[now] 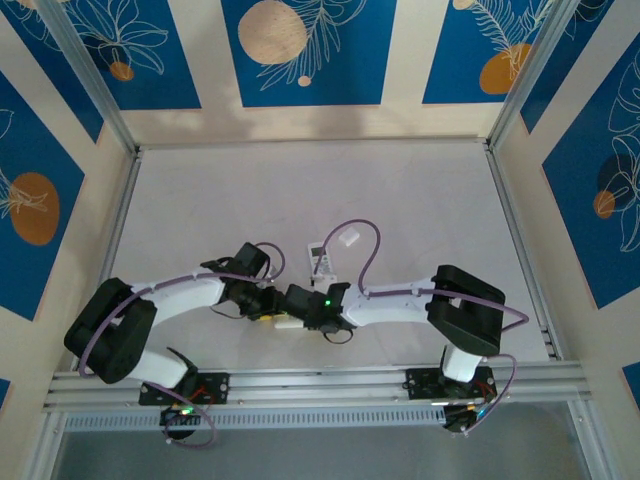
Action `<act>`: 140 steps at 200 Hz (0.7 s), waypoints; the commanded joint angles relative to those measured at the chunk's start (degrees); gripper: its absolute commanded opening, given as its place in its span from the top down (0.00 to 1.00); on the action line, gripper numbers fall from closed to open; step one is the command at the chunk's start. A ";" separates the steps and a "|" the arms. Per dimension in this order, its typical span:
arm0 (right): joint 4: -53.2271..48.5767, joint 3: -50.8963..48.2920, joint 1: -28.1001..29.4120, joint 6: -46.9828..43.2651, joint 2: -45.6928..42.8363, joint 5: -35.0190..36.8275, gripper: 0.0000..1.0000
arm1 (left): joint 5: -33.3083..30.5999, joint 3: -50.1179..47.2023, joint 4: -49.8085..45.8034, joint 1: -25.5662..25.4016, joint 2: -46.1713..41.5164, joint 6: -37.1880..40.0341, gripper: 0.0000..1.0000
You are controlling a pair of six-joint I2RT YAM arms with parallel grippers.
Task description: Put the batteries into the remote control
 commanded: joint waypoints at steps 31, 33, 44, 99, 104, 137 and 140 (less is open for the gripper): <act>1.26 -1.76 -1.60 0.31 -4.15 -0.76 0.69 | -0.91 -1.63 6.23 -1.45 2.07 0.05 0.63; 1.21 -1.70 -1.68 0.49 -4.17 -0.96 0.70 | -0.90 -1.66 6.16 -1.42 2.03 0.06 0.63; 1.08 -1.50 -2.37 0.75 -4.35 -2.43 0.76 | -1.05 -1.54 5.90 -1.47 1.83 0.20 0.63; 1.59 -1.44 -2.86 -0.91 -3.02 -5.30 0.86 | -1.35 -1.72 6.23 -1.42 2.02 -0.21 0.63; 1.53 -1.40 -2.91 -1.07 -3.01 -5.28 0.86 | -1.28 -1.82 6.31 -1.49 2.03 -0.37 0.63; 2.54 -1.10 -2.77 -2.06 -2.17 -6.55 0.89 | -1.33 -1.62 6.35 -1.46 2.16 -0.46 0.63; 2.56 -0.99 -2.74 -2.14 -1.97 -6.68 0.89 | -1.34 -1.62 6.29 -1.41 2.16 -0.47 0.63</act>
